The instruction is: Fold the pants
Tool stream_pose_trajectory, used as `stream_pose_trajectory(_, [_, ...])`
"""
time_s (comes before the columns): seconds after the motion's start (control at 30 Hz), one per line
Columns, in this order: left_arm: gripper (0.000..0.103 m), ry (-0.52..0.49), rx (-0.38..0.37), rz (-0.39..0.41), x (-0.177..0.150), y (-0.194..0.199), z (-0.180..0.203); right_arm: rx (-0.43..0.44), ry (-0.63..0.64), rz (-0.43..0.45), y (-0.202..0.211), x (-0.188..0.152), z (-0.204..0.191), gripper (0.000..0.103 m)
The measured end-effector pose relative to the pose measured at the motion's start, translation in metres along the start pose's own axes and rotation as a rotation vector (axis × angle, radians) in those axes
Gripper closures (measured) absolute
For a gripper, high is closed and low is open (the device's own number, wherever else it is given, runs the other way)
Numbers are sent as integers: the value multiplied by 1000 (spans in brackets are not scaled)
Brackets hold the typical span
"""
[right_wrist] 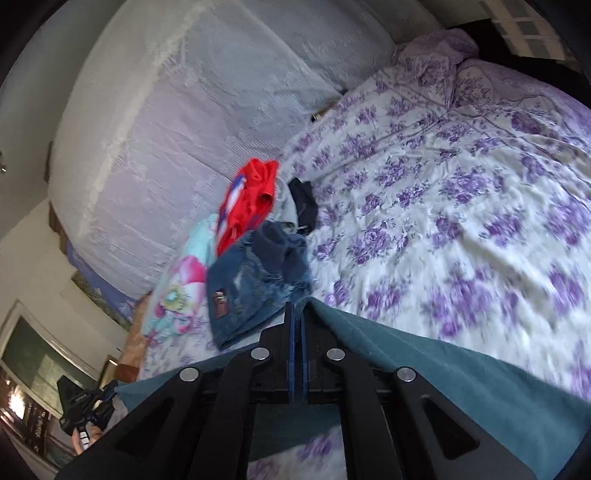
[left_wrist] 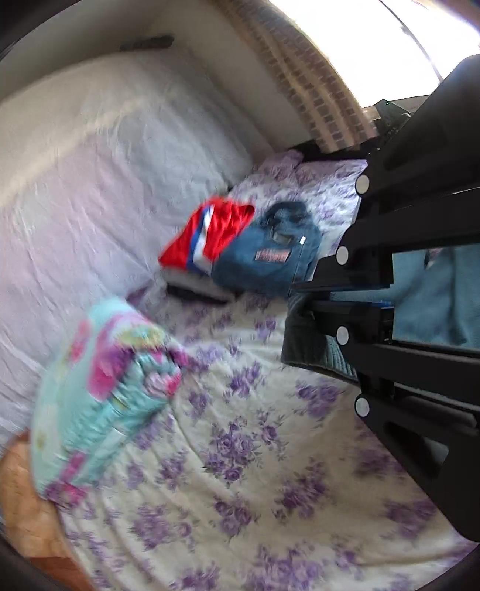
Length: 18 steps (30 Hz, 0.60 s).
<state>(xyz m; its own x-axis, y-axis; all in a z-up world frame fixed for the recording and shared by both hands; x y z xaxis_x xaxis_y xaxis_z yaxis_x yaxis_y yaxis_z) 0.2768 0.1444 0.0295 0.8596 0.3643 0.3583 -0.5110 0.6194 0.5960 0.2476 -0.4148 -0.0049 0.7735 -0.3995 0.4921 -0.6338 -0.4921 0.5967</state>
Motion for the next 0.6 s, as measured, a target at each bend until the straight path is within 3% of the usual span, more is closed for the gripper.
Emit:
stream_pose_trajectory(0.2, [100,213,39,-112,14,-69,-64,-107,-56,-143,-82,22,30,100])
stream_pose_trajectory(0.3, [95,252,66,-129,18,-84,-82,-153,-43,-173,-104,27,34,99])
stream_pose_trajectory(0.4, [94,274,40,-138,25,-92,-89,-175,-50,-187,-117,34,37,97])
stream_pose_trajectory(0.47, [87,278,-1,-135,29,-93,-90,-189,-47,-213,-128,39,40,97])
stream_pose_trajectory(0.6, [41,288,-135,-130,34,-87,-90,-189,-73,-264,-149,50,49,93])
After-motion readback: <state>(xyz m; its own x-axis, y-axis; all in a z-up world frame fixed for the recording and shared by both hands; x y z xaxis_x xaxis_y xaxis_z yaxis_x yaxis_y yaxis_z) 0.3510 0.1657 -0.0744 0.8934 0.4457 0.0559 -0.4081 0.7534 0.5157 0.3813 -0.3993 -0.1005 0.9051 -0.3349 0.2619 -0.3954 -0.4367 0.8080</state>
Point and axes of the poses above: each gripper's, at about its wrist camera, not at the fingertips, and y roughly against the way its jaws point, z to its right, x to its top, the point moved 3 cm from there along -y, roughly the way its jaws point, and after that the axes turned 13 degrees about -z, right-handed, at the moved point
